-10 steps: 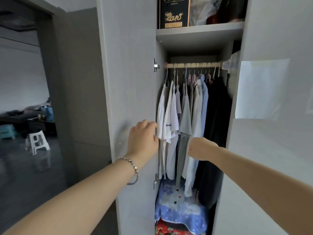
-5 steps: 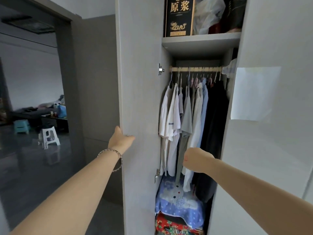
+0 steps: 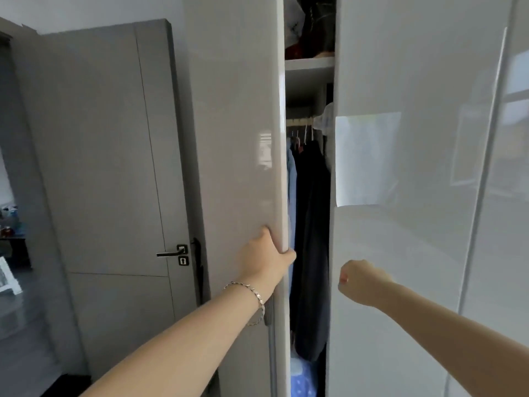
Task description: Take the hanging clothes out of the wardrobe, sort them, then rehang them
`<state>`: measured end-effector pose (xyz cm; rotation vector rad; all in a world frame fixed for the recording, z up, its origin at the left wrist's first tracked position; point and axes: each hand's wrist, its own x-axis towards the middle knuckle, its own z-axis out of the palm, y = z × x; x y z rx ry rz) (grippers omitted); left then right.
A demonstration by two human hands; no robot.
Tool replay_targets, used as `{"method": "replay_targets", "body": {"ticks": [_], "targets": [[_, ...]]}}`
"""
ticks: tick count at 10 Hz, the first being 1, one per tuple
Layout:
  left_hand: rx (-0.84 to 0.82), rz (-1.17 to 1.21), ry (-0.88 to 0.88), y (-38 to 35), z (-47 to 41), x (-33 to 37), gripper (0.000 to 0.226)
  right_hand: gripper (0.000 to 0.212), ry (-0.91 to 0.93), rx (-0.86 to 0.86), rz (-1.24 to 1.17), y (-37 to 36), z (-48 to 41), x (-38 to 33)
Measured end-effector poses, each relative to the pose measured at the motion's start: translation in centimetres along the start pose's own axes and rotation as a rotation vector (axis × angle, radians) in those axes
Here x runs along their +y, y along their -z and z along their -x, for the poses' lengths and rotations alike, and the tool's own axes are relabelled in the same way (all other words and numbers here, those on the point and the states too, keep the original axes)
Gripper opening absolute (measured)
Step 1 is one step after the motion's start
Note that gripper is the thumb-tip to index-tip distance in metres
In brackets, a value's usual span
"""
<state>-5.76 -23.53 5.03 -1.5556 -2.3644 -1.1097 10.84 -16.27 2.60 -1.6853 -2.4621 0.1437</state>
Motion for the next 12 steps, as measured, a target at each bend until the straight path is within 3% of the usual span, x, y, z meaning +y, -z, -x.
{"method": "replay_targets", "body": {"ticks": [2,5,6,7,8,9,12], "targets": [[-0.027,-0.079,-0.019,-7.9,-6.1,6.4,0.043,0.028,-0.061,0.050,0.012,0.0,-4.5,7.8],[-0.042,-0.302,0.057,-15.5,-15.2,10.7,0.036,0.029,-0.082,0.069,0.063,0.4,-14.3,15.9],[-0.045,-0.352,0.061,-17.0,-17.4,11.0,0.037,0.028,-0.070,0.077,0.057,0.4,-17.1,16.5],[-0.054,-0.379,0.043,-18.1,-19.1,11.1,0.015,0.029,-0.068,0.067,0.050,0.3,-18.8,16.6],[-0.075,-0.403,0.013,-19.1,-20.9,10.8,0.008,0.028,-0.058,0.071,0.044,0.3,-20.1,16.5],[-0.069,-0.437,-0.011,-19.8,-21.9,10.3,0.022,0.028,-0.056,0.079,0.051,0.5,-20.6,16.0],[-0.128,-0.384,0.018,-18.6,-20.8,10.4,0.024,0.028,-0.082,0.077,0.096,1.2,-19.1,14.4]]}}
